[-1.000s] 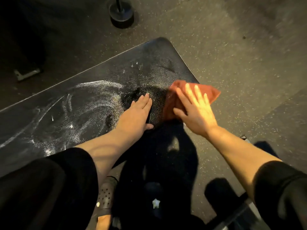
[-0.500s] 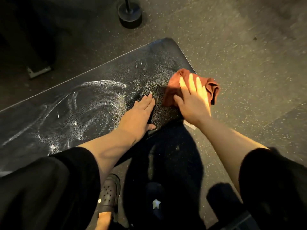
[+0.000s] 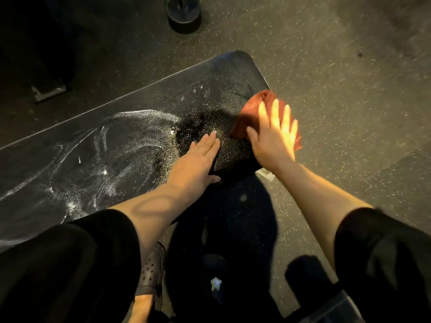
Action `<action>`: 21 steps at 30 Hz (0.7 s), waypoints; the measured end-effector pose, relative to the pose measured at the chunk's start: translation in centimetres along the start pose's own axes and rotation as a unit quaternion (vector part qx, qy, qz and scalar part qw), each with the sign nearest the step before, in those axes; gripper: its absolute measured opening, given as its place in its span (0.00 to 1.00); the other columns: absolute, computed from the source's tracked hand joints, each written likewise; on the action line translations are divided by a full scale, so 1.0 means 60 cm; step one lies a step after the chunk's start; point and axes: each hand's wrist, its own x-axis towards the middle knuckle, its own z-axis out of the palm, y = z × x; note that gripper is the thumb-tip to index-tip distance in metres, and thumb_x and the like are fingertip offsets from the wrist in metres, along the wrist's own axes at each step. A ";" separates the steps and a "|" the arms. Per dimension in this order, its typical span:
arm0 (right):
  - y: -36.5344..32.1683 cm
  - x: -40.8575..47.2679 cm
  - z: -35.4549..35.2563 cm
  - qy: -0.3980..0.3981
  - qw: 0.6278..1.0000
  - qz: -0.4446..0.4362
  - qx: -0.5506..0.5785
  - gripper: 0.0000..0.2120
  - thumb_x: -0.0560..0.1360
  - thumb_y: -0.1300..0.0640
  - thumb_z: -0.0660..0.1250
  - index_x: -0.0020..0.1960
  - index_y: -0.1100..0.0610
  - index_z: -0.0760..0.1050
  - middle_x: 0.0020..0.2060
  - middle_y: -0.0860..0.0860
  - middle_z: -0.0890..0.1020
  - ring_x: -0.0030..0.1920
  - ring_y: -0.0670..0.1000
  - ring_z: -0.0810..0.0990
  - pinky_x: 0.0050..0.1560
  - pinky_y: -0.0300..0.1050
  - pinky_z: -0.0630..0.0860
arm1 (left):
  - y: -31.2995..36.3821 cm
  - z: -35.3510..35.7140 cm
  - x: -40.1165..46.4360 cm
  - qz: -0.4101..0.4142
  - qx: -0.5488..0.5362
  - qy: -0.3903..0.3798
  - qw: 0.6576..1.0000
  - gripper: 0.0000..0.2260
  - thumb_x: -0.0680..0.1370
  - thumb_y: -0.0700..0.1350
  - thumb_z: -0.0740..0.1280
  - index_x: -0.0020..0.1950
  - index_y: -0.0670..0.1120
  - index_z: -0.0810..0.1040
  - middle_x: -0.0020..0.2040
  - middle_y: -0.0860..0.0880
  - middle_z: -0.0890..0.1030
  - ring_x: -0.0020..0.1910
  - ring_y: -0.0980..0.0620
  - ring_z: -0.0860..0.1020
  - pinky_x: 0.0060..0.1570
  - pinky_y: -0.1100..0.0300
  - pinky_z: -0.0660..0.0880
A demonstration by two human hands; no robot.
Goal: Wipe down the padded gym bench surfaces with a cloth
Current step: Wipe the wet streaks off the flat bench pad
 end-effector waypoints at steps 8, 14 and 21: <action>0.025 0.031 -0.003 -0.003 0.989 -0.145 -0.029 0.29 0.80 0.50 0.58 0.77 0.58 0.54 0.76 0.62 0.51 0.76 0.64 0.48 0.74 0.59 0.50 | -0.004 0.000 0.001 0.010 -0.009 -0.003 1.000 0.41 0.75 0.48 0.70 0.78 0.44 0.45 0.79 0.49 0.42 0.77 0.53 0.42 0.70 0.63 0.37; -0.040 -0.001 0.009 0.004 0.997 -0.071 0.005 0.31 0.80 0.49 0.56 0.78 0.57 0.47 0.77 0.60 0.44 0.76 0.61 0.41 0.74 0.58 0.42 | -0.011 -0.009 -0.003 0.035 0.004 0.067 0.997 0.39 0.71 0.51 0.74 0.76 0.41 0.59 0.78 0.46 0.56 0.77 0.49 0.54 0.73 0.59 0.49; -0.042 0.093 -0.012 -0.018 0.994 -0.104 -0.023 0.31 0.81 0.48 0.55 0.78 0.56 0.46 0.77 0.60 0.44 0.76 0.61 0.41 0.74 0.57 0.40 | -0.077 -0.071 0.041 0.014 0.074 0.108 0.991 0.42 0.71 0.57 0.73 0.75 0.37 0.59 0.77 0.40 0.55 0.77 0.44 0.51 0.75 0.53 0.50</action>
